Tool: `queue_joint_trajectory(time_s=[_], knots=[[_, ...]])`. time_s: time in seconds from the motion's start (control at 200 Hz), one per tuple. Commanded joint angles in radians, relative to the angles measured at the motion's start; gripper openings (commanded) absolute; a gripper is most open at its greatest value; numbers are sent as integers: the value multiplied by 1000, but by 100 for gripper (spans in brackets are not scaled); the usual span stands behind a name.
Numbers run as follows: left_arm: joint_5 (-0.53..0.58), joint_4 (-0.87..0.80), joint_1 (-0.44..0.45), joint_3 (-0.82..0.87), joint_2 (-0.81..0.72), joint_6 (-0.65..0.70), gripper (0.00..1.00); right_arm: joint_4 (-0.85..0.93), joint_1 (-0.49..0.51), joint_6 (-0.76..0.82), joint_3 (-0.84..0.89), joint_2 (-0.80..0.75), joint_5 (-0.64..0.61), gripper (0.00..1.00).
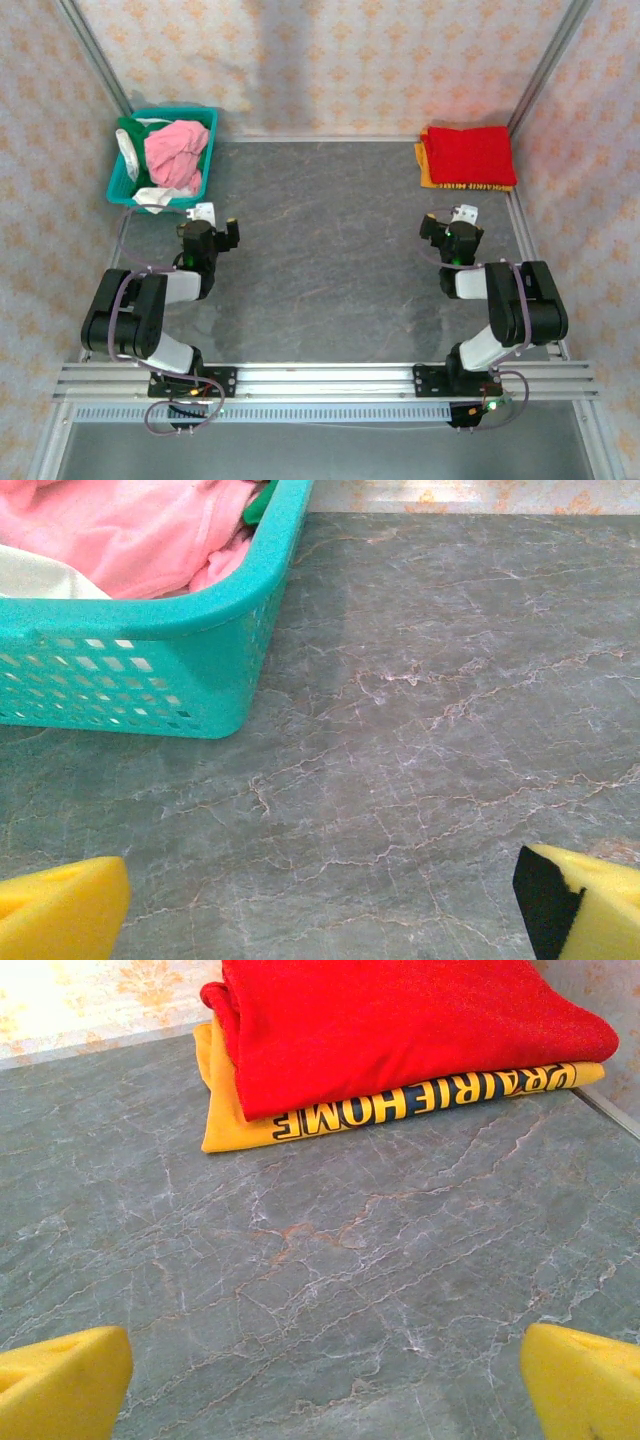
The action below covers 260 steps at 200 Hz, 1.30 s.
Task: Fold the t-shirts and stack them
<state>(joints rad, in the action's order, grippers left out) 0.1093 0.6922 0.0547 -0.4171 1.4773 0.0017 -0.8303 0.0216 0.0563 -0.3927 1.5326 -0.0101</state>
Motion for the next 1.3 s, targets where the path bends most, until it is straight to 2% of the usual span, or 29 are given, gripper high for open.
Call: queue_joint_trajectory(time_s=[0.0,0.04,0.1,0.125,0.14,0.2,0.225,0.25,0.295,0.395,0.505,0.676,0.736,0.816,0.926,1.011,1.081,1.126,1.181,1.296], knots=[[167,-198,68,-72,-187,21,100,184,28,17,-42,-168,-26,99],[177,-283,81,-94,-286,-12,100,323,32,-44,-88,-253,-62,99],[168,-377,79,-141,-401,-91,100,419,-5,-262,-129,-332,-86,100],[160,-410,75,-170,-424,-108,100,446,-23,-324,-151,-344,-37,100],[154,-434,71,-193,-431,-117,100,457,-36,-339,-167,-344,44,100],[123,-572,31,-330,-402,-147,97,458,-30,-294,-225,-367,250,99],[98,-638,7,-399,-370,-159,97,472,-14,-270,-270,-354,328,99],[70,-700,-20,-471,-333,-169,96,509,5,-255,-311,-326,333,99],[40,-792,-56,-590,-249,-181,94,627,63,-210,-416,-278,277,99],[78,-931,-116,-813,-65,-188,96,841,160,-140,-637,-131,139,99],[69,-1116,-172,-1090,165,-204,97,944,197,-159,-761,-38,109,99],[50,-1326,-195,-1455,485,-186,99,966,213,-183,-757,-30,96,99],[79,-1384,-200,-1564,579,-186,99,993,213,-181,-749,-38,91,99],[106,-1412,-216,-1682,685,-159,100,1041,212,-172,-740,-58,86,99],[49,-1463,-249,-1875,853,-138,99,1058,213,-154,-690,-104,74,99],[54,-1537,-258,-2040,981,-114,98,1062,213,-143,-650,-137,45,99],[53,-1547,-262,-2107,1050,-88,96,1074,213,-143,-636,-157,33,99],[51,-1541,-266,-2124,1077,-80,90,1080,213,-143,-629,-165,34,99],[43,-1536,-273,-2135,1090,-82,75,1085,213,-142,-629,-172,36,99],[40,-1519,-281,-2125,1057,-101,20,1105,215,-137,-647,-178,38,100]])
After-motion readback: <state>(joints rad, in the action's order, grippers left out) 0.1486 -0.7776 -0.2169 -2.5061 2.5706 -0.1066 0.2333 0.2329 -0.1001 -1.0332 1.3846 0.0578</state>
